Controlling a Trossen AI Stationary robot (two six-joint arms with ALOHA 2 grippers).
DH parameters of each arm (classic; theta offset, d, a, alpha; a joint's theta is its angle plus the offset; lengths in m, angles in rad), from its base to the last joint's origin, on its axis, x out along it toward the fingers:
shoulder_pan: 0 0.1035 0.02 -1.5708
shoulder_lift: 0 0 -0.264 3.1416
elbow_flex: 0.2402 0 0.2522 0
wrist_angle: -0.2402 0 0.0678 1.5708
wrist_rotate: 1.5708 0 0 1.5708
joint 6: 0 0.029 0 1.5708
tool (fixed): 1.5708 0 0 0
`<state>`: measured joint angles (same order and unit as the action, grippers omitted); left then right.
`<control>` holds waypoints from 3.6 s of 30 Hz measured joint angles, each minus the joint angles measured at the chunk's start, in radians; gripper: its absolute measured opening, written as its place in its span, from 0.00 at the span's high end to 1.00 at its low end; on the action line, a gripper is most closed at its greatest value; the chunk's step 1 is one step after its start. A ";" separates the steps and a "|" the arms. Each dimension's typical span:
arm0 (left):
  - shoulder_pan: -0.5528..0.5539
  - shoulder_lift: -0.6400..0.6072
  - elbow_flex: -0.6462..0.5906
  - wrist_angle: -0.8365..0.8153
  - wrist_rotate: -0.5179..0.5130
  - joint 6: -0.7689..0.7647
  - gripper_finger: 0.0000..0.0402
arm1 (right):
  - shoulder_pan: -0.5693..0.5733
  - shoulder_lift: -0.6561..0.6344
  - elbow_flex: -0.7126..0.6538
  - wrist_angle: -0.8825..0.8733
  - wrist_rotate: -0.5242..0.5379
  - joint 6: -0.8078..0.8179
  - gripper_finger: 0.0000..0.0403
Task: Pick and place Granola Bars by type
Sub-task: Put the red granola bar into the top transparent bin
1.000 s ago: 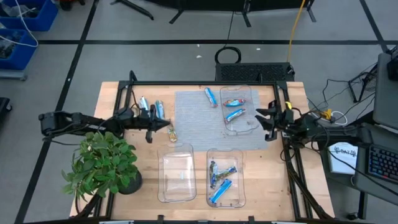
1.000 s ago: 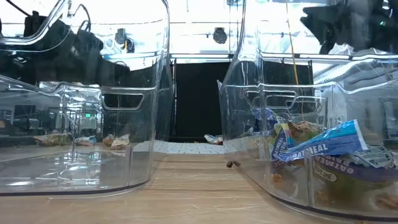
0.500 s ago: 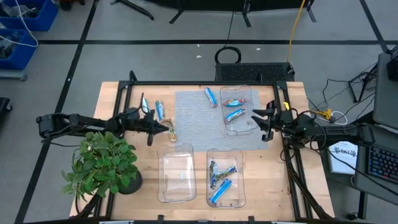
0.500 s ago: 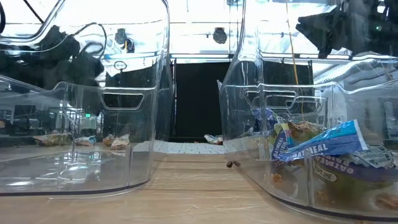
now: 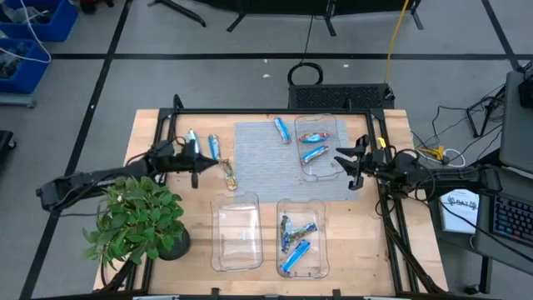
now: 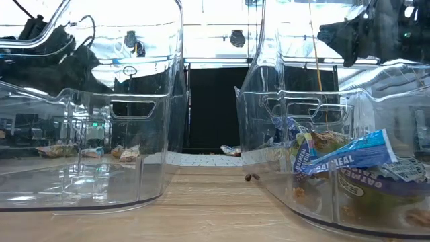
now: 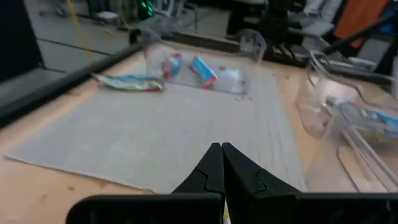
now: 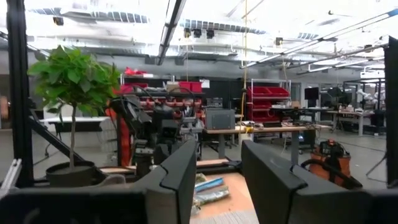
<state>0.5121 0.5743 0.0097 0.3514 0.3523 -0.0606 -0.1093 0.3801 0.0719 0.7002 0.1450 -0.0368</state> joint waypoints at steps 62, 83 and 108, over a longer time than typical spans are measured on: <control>-0.056 -0.262 0.001 -0.245 -0.302 -0.063 0.89 | -0.395 1.766 1.691 -1.596 -0.092 0.000 0.44; -0.056 -0.261 0.001 -0.244 -0.302 -0.051 0.88 | -0.428 1.767 1.691 -1.552 -0.095 -0.009 0.46; -0.055 -0.260 0.001 -0.251 -0.302 -0.047 0.88 | -0.381 1.786 1.691 -1.572 -0.114 -0.098 1.00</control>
<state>0.4568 0.3141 0.0109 0.1000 0.0505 -0.1074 -0.4899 2.1666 1.7626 -0.8716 0.0309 -0.1350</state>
